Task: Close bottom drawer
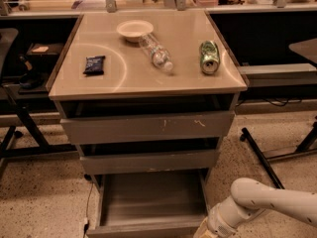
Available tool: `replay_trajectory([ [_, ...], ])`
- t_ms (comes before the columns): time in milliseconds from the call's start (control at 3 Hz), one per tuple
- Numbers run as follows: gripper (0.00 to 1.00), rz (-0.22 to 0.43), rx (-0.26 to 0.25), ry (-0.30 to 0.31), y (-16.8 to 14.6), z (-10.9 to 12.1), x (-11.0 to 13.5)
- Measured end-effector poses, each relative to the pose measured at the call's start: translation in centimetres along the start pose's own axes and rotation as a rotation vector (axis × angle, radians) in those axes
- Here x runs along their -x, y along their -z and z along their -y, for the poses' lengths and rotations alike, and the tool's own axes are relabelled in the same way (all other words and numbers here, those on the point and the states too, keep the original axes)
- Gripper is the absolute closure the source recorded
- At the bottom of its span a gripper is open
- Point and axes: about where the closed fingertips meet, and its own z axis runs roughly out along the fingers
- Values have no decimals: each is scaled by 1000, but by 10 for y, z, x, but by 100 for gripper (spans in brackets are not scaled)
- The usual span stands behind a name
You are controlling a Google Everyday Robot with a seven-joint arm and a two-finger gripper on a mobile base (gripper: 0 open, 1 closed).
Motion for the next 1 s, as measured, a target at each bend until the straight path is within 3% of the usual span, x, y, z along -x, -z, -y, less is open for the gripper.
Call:
replay_trajectory([
  [667, 100, 78, 2, 26, -64, 44, -11],
  [1000, 100, 64, -15, 44, -94, 65, -19],
])
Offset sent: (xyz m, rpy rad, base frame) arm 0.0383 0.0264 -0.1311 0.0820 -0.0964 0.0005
